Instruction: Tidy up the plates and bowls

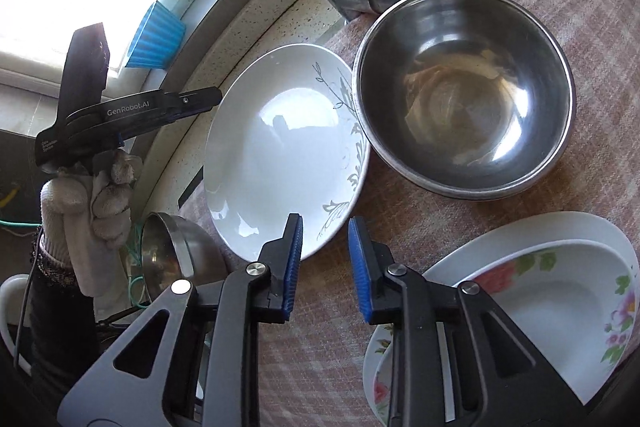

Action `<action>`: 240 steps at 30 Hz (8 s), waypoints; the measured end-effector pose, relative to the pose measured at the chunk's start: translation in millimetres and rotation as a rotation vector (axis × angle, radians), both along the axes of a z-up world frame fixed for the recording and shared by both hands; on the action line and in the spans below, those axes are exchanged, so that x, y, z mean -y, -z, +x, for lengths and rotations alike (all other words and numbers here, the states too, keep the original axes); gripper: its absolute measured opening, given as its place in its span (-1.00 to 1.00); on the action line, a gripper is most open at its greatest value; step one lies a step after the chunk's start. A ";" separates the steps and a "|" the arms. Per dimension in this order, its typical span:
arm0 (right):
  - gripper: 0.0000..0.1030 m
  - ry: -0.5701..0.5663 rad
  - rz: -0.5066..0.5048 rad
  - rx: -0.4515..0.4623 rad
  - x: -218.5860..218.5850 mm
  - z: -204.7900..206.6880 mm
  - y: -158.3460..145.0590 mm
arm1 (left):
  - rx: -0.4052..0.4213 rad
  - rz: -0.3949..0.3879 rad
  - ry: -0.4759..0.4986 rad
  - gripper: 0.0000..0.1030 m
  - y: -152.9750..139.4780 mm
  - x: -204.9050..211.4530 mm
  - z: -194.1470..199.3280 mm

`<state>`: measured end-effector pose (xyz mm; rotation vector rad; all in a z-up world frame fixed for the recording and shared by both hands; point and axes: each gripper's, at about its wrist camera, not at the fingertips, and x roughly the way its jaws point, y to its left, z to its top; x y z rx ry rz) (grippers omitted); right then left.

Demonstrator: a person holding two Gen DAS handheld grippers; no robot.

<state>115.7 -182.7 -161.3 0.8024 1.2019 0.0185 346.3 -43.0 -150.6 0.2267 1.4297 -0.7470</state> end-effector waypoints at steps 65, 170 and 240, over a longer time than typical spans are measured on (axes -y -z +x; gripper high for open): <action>-0.77 -0.068 0.023 0.054 21.2 -19.0 -32.5 | 0.052 -0.084 -0.135 -0.74 -41.8 -17.8 -35.6; 0.02 -0.673 -0.320 0.153 107.6 -119.6 -34.6 | 0.119 -0.121 -0.807 -0.67 -27.8 4.3 -351.7; -0.67 -0.627 -0.120 0.088 -153.2 32.3 -20.4 | 0.130 -0.132 -0.835 -0.61 -16.6 -206.9 -211.7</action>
